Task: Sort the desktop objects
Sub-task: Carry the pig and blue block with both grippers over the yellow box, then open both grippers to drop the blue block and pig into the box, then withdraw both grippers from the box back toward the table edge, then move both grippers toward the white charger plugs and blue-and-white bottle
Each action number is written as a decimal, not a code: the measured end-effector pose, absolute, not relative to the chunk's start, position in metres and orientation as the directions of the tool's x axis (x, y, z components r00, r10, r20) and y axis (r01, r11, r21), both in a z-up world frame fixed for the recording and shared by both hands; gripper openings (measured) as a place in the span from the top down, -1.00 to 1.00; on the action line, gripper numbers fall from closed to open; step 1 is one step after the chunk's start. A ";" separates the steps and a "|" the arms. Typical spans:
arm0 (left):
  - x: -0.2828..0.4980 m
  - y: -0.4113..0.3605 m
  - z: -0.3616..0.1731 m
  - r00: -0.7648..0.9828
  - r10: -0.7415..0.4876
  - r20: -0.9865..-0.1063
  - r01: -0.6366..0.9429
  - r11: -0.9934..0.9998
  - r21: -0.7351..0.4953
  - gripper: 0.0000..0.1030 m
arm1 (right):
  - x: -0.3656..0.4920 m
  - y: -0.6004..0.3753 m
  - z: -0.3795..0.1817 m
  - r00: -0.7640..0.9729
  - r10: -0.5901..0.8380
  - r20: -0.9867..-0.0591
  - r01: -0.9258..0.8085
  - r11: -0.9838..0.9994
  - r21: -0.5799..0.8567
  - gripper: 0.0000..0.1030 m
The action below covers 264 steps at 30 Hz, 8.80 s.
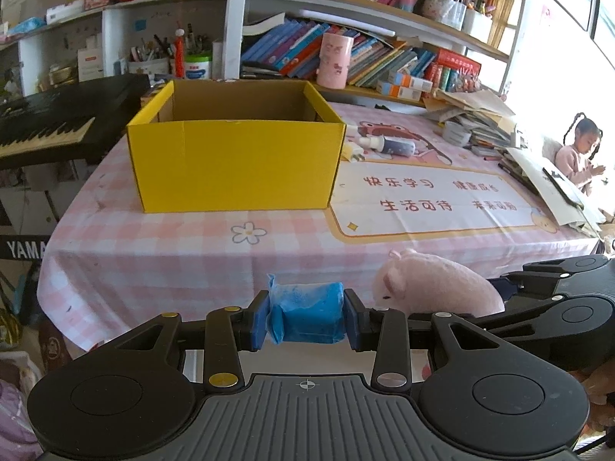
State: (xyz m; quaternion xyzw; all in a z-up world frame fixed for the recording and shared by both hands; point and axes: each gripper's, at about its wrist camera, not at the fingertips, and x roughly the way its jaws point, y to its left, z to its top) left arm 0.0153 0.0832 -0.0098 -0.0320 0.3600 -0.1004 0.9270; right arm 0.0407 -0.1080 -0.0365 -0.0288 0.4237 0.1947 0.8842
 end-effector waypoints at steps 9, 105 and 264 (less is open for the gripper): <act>0.013 0.102 -0.008 0.740 -0.180 -0.648 0.122 0.983 -0.135 0.27 | 0.044 -0.089 -0.035 0.559 0.339 -0.757 -0.410 0.906 0.103 -0.16; 0.361 0.105 -0.011 0.628 0.040 -0.777 0.235 0.942 0.238 0.25 | 0.374 0.008 -0.028 0.416 0.429 -0.802 -0.873 0.436 -0.219 -0.24; 0.035 0.036 -0.007 0.734 -0.211 -0.646 0.260 0.965 -0.019 -0.92 | 0.020 -0.150 -0.028 0.730 0.016 -0.683 -0.082 0.995 -0.064 -0.82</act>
